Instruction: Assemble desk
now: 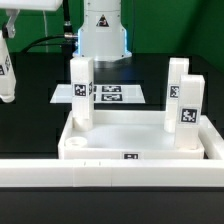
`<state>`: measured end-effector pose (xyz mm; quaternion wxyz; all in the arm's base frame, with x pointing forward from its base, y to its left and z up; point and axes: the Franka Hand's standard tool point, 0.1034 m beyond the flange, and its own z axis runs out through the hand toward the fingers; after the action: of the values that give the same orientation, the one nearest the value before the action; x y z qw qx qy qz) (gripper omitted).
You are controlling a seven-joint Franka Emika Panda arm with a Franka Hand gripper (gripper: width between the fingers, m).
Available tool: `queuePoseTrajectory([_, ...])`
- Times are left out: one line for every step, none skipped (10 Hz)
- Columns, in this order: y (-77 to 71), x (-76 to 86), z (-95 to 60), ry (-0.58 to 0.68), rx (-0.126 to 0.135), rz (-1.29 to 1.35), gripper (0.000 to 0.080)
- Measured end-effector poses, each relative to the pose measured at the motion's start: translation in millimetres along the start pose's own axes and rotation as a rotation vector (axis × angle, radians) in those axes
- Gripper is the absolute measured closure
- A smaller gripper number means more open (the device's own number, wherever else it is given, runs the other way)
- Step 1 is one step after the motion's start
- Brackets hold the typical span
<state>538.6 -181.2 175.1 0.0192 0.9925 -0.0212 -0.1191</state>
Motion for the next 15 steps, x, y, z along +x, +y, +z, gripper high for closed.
queuePoseTrajectory([-1.6, 2.4, -2.2, 0.002, -0.002, -0.001, 0.0512])
queuePoseTrajectory([-0.5, 1.8, 0.0, -0.001, -0.002, -0.001, 0.0512])
queuePoseTrajectory([-0.6, 1.8, 0.4, -0.002, -0.002, -0.001, 0.0512])
queuePoseTrajectory([-0.7, 1.8, 0.9, -0.003, -0.003, -0.002, 0.0512])
queuePoseTrajectory([-1.8, 2.3, 0.8, -0.003, -0.003, -0.002, 0.0512])
queuePoseTrajectory([-12.9, 7.5, -5.9, -0.01, 0.003, 0.018, 0.0512])
queuePoseTrajectory([-28.8, 23.1, -18.7, 0.008, -0.001, 0.032, 0.0512])
queuePoseTrajectory([-37.4, 33.0, -24.4, 0.041, -0.009, 0.013, 0.0512])
queuePoseTrajectory([-33.5, 29.7, -20.5, 0.033, -0.007, 0.015, 0.0512])
queuePoseTrajectory([-31.3, 34.3, -21.3, 0.069, -0.013, 0.015, 0.0512])
queuePoseTrajectory([-30.7, 40.3, -22.9, 0.155, -0.024, 0.011, 0.0512])
queuePoseTrajectory([-30.2, 37.8, -21.3, 0.187, -0.025, 0.014, 0.0512])
queuePoseTrajectory([-31.9, 39.4, -21.0, 0.205, -0.024, 0.025, 0.0512])
queuePoseTrajectory([-40.9, 44.5, -23.6, 0.201, -0.017, 0.024, 0.0512])
queuePoseTrajectory([-49.1, 53.2, -28.5, 0.213, -0.019, 0.013, 0.0512])
